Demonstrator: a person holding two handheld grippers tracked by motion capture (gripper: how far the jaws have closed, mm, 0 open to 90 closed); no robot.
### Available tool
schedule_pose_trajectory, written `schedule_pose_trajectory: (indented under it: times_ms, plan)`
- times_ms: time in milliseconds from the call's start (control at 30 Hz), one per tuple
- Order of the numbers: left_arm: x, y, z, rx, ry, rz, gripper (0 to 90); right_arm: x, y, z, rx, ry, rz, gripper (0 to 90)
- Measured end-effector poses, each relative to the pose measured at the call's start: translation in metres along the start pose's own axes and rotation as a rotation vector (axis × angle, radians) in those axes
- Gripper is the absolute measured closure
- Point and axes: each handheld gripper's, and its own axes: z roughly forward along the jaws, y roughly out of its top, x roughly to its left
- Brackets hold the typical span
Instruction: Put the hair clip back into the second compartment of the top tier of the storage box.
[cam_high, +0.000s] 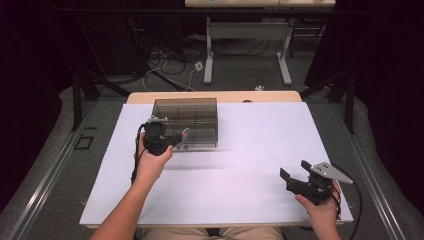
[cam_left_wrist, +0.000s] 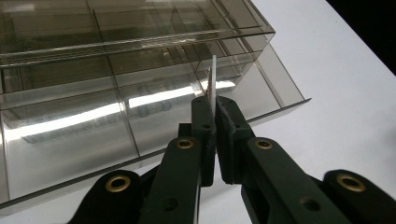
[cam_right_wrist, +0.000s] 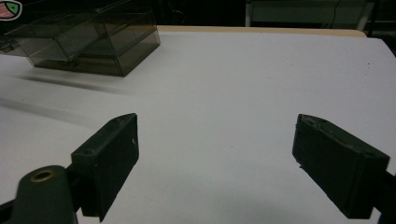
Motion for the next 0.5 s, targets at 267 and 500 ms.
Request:
schedule_pose_trajectory:
  times_ms: [267, 500]
  plan:
    - [0.001, 0.002, 0.005, -0.004, 0.021, 0.007, 87.5, 0.0, 0.0, 0.0, -0.001, 0.001, -0.002, 14.3]
    - [0.002, 0.002, 0.01, -0.003, 0.037, 0.006, 87.5, 0.0, 0.0, 0.0, 0.0, 0.003, 0.0, 14.3]
